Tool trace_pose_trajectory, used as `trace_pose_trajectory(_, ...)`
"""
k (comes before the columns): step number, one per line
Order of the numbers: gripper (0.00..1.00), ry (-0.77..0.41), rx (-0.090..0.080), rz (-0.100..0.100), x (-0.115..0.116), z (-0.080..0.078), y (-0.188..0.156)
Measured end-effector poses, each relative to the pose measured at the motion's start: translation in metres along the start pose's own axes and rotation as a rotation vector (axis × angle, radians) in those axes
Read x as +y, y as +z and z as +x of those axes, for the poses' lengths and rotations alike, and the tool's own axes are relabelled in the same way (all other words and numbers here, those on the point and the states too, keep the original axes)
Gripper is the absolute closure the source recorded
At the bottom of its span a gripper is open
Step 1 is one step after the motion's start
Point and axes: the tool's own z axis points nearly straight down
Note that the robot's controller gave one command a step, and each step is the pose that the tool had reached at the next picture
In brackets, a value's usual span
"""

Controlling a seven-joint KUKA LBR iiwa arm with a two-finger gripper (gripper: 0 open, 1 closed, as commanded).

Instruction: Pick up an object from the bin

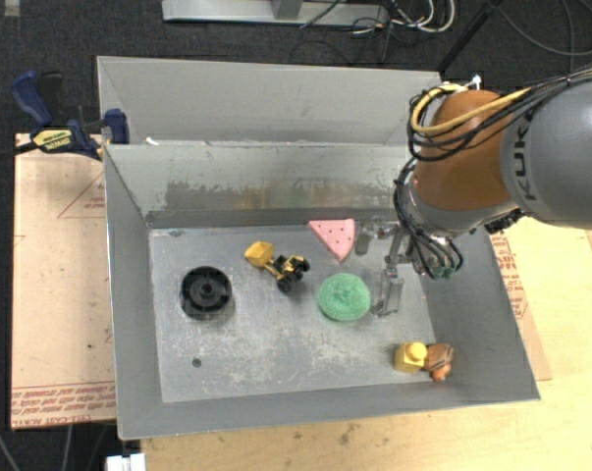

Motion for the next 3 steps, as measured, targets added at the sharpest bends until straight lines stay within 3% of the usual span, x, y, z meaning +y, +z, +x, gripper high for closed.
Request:
trace_pose_trajectory(1,0.00,-0.001,-0.008,0.001,0.000,-0.002,-0.005)
trace_pose_trajectory(2,0.00,0.059,-0.002,-0.001,-0.006,0.013,0.065)
trace_pose_trajectory(3,0.00,-0.027,-0.010,0.001,0.002,0.002,0.030)
